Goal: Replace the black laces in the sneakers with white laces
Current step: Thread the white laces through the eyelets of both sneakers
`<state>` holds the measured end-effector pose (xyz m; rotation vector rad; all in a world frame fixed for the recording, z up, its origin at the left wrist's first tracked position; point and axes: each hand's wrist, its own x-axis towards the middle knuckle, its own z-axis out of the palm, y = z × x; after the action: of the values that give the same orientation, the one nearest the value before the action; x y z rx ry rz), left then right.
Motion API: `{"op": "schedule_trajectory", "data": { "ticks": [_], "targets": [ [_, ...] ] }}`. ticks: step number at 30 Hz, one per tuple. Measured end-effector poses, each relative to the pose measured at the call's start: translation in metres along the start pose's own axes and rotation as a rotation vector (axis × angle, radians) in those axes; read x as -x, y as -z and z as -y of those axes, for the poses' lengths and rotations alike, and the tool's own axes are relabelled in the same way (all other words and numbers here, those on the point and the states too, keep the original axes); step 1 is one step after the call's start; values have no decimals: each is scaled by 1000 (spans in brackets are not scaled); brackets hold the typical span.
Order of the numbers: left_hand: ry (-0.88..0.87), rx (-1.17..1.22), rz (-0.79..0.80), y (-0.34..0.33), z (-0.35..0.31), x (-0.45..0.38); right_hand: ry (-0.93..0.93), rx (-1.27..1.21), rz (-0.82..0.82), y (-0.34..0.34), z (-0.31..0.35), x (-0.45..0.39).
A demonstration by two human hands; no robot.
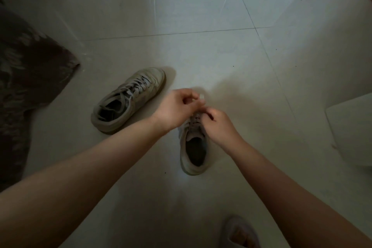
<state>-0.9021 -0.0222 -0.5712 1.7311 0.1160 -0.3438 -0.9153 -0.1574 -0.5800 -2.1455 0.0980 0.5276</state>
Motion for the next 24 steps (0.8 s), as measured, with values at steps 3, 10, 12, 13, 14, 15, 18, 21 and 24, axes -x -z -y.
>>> {"op": "schedule_trajectory", "data": {
  "ticks": [3,10,12,13,14,15,18,21,24],
  "targets": [
    [-224,-181,64,1,6,-5,19,-80,94,7,3,4],
    [-531,-1003,98,21,18,6,-98,-280,96,10,-5,-1],
    [-714,-1106,-9,25,22,16,-209,-519,141,8,-3,-3],
    [-780,-1135,-23,24,26,21,-259,-642,182,9,-1,-3],
    [-823,-1172,0,22,31,25,-292,-727,230,10,-1,-4],
    [-848,-1205,31,20,39,28,-298,-773,279,11,0,-4],
    [-707,-1169,103,17,49,36,-179,-634,335,15,0,-2],
    [-446,-911,-17,14,44,36,162,-18,202,18,1,-1],
    [-227,-611,-44,7,25,30,407,160,96,20,3,0]
  ]
}}
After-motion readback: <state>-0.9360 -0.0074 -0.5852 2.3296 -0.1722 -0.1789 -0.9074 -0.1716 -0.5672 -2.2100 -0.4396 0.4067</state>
